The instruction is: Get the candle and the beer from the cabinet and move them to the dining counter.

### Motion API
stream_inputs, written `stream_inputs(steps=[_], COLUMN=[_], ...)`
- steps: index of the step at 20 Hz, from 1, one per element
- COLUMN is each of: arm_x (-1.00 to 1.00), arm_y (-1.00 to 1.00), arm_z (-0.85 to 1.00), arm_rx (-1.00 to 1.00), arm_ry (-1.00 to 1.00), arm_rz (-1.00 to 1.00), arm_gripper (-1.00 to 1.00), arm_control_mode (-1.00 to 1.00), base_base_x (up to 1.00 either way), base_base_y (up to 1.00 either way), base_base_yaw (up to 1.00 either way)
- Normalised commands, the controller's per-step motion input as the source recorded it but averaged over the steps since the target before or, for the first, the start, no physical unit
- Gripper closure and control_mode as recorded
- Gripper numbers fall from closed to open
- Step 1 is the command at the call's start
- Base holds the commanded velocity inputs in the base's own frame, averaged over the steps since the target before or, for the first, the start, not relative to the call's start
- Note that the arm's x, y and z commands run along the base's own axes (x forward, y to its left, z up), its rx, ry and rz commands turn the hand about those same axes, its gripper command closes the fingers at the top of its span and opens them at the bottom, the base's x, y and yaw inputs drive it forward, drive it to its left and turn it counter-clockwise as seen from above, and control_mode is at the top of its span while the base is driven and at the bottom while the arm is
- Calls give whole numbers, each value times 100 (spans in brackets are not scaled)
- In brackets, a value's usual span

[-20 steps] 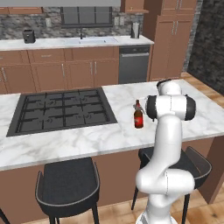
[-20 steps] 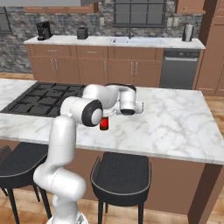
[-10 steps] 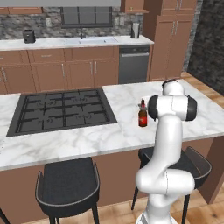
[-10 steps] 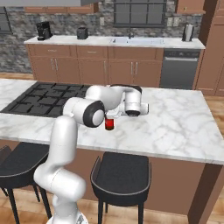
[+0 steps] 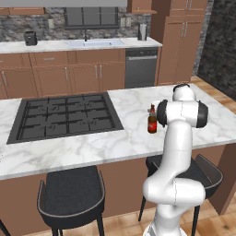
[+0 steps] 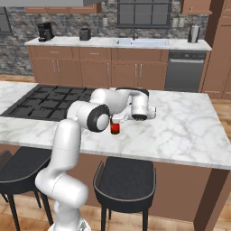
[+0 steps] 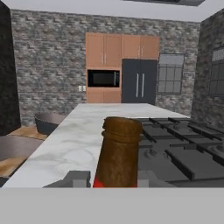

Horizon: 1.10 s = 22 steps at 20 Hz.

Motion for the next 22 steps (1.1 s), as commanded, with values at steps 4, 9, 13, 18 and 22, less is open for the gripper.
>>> stream_inputs(steps=[4,9,13,18,22], arm_x=[0,0,0,0,0], arm_y=[0,0,0,-2,-24], arm_z=[0,0,0,0,3], arm_rx=[0,0,0,0,0], arm_ry=[0,0,0,0,0], arm_rz=[0,0,0,0,0], arm_gripper=[-100,-100,-100,-100,-100], arm_control_mode=[-100,-100,-100,-100,-100], base_base_x=[0,0,0,0,0], base_base_y=[0,0,0,0,0], base_base_yaw=[0,0,0,0,0])
